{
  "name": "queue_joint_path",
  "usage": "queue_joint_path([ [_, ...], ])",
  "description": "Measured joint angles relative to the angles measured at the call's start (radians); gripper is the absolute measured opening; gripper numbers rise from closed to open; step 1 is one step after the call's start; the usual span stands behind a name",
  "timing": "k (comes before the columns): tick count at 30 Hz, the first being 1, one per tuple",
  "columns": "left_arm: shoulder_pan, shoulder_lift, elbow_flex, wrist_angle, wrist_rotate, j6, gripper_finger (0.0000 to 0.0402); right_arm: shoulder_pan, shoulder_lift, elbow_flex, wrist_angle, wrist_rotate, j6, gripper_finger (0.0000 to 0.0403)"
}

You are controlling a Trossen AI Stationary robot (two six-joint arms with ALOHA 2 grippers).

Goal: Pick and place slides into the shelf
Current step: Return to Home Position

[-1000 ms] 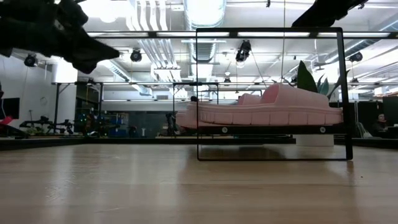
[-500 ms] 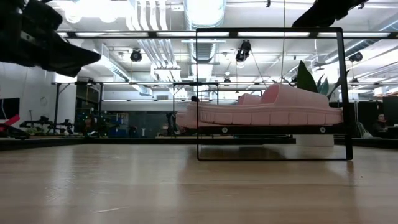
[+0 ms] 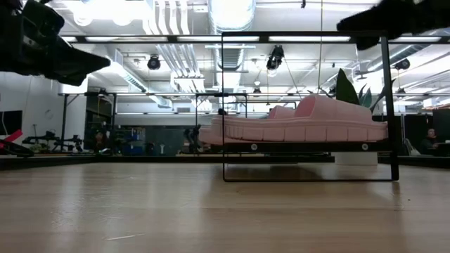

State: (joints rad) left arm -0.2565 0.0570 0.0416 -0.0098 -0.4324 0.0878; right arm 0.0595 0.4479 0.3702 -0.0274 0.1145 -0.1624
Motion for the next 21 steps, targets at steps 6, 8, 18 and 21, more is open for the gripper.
queue_joint_path([
  [6, 0.0, -0.03, -0.001, 0.011, -0.021, 0.002, 0.0, -0.001, -0.115, -0.175, 0.029, -0.032, 0.065, 0.0035],
  [8, 0.0, -0.03, -0.001, 0.008, -0.022, 0.001, 0.0, -0.001, -0.181, -0.208, 0.008, -0.03, 0.07, 0.003],
  [18, 0.0, -0.03, -0.001, -0.002, -0.022, -0.016, 0.0, 0.002, -0.442, -0.29, -0.156, -0.009, 0.105, 0.0026],
  [21, 0.0, -0.025, -0.001, -0.012, -0.017, -0.055, 0.0, 0.002, -0.412, -0.303, -0.123, -0.023, 0.114, 0.0026],
])
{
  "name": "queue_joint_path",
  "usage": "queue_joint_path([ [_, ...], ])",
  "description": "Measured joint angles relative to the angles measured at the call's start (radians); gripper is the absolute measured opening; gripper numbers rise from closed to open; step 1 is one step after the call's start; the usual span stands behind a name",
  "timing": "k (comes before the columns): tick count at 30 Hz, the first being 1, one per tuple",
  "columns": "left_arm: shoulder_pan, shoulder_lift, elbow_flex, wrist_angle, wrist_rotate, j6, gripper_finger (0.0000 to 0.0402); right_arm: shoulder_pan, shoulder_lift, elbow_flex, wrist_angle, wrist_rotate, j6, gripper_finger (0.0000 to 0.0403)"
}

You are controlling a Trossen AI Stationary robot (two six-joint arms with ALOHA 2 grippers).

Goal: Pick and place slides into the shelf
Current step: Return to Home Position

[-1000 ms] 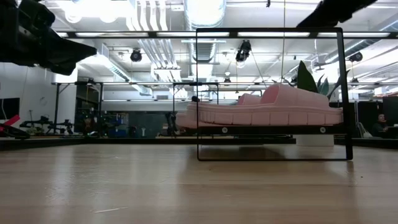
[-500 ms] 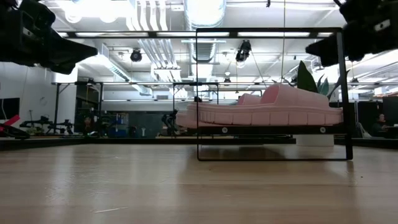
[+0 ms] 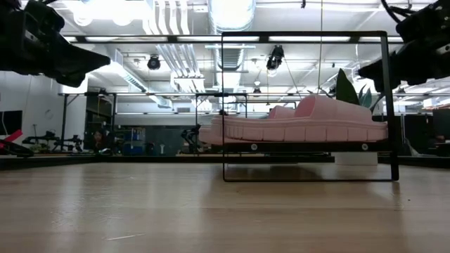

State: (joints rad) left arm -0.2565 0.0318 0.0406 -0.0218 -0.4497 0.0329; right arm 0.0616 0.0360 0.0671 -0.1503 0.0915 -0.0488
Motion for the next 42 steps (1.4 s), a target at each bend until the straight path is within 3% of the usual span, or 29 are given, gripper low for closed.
queue_joint_path([
  [42, -0.001, 0.047, -0.002, 0.011, 0.033, -0.026, 0.0, 0.002, -0.02, 0.024, 0.033, -0.013, -0.064, 0.0028],
])
